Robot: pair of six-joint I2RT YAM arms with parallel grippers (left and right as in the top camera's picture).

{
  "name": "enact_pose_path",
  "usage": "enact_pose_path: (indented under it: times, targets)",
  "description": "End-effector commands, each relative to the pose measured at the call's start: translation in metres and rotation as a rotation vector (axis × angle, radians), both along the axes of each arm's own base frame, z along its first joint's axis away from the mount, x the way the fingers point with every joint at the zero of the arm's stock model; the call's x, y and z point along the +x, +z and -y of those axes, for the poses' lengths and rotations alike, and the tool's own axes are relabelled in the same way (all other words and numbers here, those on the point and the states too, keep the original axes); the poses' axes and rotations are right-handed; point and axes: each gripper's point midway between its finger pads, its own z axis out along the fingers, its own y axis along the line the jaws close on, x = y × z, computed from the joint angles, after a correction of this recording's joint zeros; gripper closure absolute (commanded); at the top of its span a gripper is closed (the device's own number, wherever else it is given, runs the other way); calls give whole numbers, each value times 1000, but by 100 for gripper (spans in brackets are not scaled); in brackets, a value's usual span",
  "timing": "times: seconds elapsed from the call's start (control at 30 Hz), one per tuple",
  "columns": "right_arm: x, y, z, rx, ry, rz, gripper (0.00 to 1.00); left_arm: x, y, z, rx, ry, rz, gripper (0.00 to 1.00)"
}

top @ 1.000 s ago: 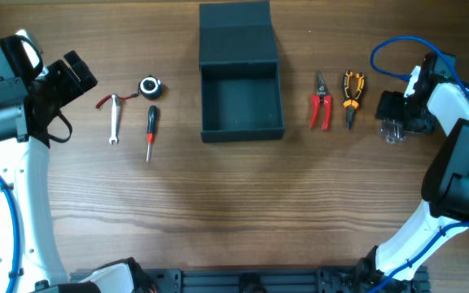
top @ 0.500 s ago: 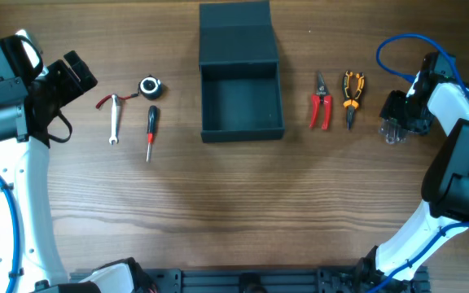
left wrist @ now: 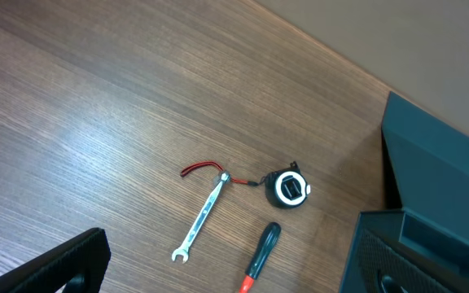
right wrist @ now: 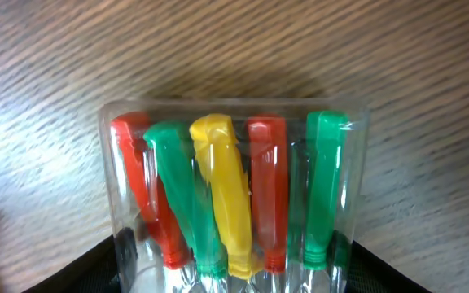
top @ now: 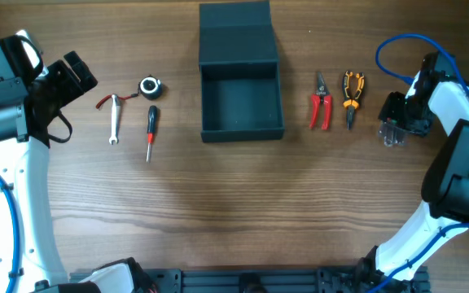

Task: Pack container
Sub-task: 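Grasp the clear screwdriver case with the right gripper and lift, then carry the screwdriver case left over the green box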

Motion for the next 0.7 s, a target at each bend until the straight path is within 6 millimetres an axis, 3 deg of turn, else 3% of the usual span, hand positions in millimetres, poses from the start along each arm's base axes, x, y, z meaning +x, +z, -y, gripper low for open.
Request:
enact_pose_path:
  times: [0.0,0.2,0.27,0.4,0.53,0.67]
  targets:
    - [27,69,-15,39,81,206,67,2,8,-4,24,-7,12,0]
    - [43,186,-63,5,253,491,96,2,8,-4,24,-7,12,0]
    - [43,221,-90,-3,316,557,96,2,8,-4,24,-7,12,0]
    - [41,280,-169,1,537,630,96,2,8,-4,24,-7,12,0]
    - [44,311,-231,-59,713,729,96,2,8,-4,24,-7,12,0]
    - [46,298,-285,-44,850,735,96,2,8,-4,24,-7,12,0]
